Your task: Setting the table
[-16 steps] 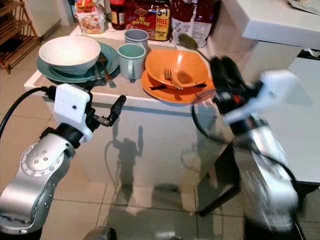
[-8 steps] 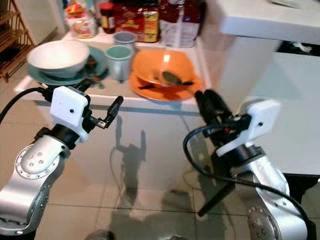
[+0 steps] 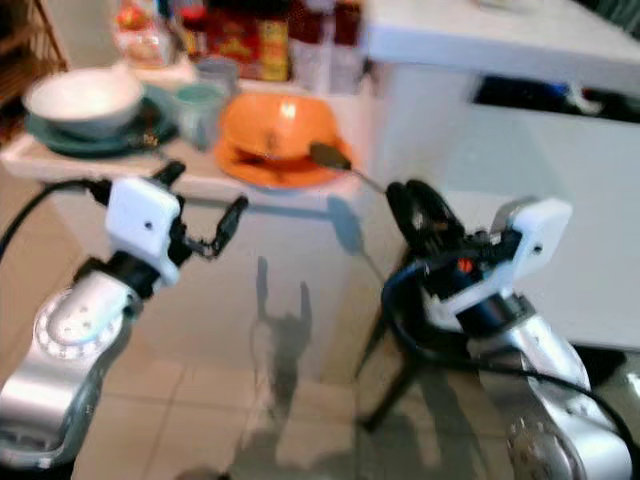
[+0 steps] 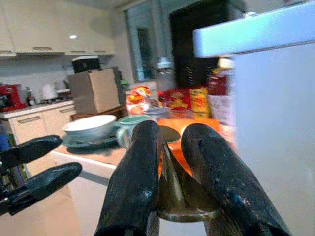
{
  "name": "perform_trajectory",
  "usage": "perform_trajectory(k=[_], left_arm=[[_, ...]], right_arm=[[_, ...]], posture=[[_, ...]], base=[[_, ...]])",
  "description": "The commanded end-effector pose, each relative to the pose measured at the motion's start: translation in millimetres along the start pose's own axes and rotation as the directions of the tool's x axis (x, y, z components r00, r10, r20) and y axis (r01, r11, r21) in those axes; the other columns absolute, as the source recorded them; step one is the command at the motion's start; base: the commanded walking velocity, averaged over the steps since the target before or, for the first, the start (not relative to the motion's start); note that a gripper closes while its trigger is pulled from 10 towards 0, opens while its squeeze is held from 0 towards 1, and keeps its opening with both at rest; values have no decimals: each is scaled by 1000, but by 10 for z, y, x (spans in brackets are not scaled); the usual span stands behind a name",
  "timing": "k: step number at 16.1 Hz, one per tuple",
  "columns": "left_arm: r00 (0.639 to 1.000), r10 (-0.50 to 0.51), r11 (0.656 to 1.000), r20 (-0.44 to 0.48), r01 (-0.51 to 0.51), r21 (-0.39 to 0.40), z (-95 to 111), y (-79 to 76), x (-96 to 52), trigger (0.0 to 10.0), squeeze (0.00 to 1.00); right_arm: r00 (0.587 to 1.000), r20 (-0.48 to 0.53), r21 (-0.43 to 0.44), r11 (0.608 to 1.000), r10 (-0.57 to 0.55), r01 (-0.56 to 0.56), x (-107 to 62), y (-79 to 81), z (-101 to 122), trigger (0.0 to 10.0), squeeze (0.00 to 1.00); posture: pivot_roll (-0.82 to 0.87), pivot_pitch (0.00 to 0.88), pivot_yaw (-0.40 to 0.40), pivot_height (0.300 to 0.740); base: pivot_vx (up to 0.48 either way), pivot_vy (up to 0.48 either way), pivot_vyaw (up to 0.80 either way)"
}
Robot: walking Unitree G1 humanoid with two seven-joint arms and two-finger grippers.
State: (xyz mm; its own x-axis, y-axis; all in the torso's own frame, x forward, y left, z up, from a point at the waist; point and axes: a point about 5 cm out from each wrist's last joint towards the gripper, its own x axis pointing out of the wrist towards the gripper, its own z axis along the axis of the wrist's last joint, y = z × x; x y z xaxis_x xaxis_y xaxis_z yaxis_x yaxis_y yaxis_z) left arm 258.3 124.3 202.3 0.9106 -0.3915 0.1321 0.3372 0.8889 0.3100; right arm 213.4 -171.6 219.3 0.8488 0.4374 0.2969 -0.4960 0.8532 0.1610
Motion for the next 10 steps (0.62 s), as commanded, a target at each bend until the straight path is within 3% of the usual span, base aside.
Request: perform_trajectory(k=[1, 7, 10], left_arm=[[1000, -15, 1000, 22, 15, 7, 34, -41, 28, 10000, 0], [999, -7, 1000, 36, 7, 17, 62, -72, 71, 10000, 0], [999, 32, 999, 28, -33, 28, 50, -34, 126, 10000, 0]], right_arm=[[1000, 6, -12, 1000, -10, 10, -30, -31, 49, 10000, 0], [999, -13, -30, 999, -36, 36, -73, -101, 43, 10000, 0], [959, 23, -124, 951, -283, 284, -66, -398, 27, 10000, 0]], posture=[[43, 21, -9, 740], [30, 9, -5, 740], [31, 14, -5, 740]], base=[[0, -480, 0], [0, -480, 0], [0, -480, 0]])
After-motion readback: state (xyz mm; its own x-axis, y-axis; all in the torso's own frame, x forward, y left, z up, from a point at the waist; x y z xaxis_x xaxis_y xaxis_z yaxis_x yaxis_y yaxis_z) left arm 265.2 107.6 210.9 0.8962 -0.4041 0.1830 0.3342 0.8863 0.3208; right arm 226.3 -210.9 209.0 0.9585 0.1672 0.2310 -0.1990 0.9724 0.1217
